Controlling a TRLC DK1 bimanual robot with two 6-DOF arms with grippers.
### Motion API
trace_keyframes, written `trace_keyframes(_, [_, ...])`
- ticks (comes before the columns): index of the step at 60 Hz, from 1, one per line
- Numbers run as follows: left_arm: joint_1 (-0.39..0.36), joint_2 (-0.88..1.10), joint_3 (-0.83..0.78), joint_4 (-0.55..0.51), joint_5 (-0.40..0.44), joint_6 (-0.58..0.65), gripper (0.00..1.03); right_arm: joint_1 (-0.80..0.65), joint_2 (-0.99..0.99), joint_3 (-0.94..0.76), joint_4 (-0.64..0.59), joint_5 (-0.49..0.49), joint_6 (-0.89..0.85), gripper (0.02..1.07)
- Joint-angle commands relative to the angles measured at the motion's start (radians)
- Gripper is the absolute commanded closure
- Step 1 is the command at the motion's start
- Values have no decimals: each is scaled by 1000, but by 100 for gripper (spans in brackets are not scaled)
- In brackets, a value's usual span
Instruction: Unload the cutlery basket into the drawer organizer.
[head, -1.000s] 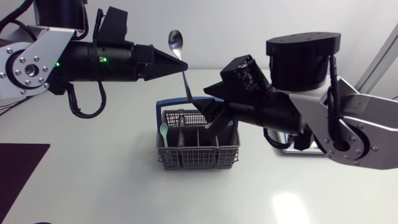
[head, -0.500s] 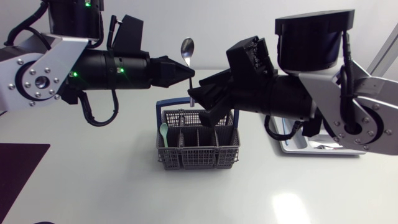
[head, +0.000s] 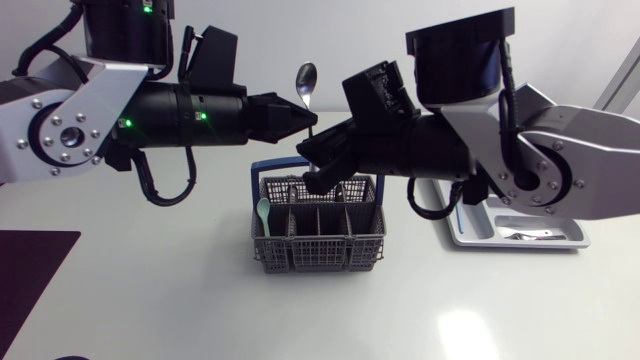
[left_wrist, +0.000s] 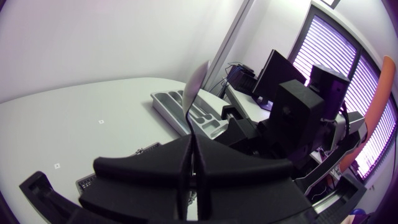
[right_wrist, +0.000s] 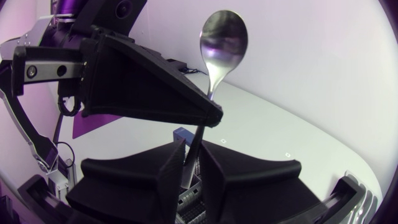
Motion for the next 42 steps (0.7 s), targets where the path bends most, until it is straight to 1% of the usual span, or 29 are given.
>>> trace_keyframes(1, [-8,11,-30,20,-7,12,100,-8,19,31,-6,-14,39,99])
trace_keyframes(5, [-12,10,-35,23,-13,13,100,-12,19,34,-6,-14,38,101])
trace_keyframes(19, [-26,7,-36,28,-23,16,99,-12,13,26,-12,-20,25,101])
trace_keyframes(21, [-31,7,-36,29,-24,15,95,-14,13,25,-13,-25,25,101])
trace_keyframes(24, [-32,7,-29,26,-26,13,82,-15,12,25,-18,-25,22,101])
trace_keyframes(26, [-32,7,-27,22,-24,15,77,-17,10,23,-20,-26,19,101])
trace_keyframes(27, [-32,5,-22,17,-26,16,72,-20,7,23,-20,-28,19,101])
trace_keyframes(28, [-32,2,-21,14,-26,18,69,-23,5,23,-23,-29,18,101])
trace_keyframes(31, [-32,-1,-19,8,-26,19,66,-35,1,25,-32,-32,15,101])
trace_keyframes(32, [-34,-5,-18,-3,-26,22,62,-37,-2,25,-35,-34,10,101])
trace_keyframes(35, [-32,-15,-18,-24,-26,41,58,-49,-8,26,-46,-43,2,101])
trace_keyframes(42, [-29,-36,-13,-72,-26,70,55,-80,-19,23,-72,-68,-19,101])
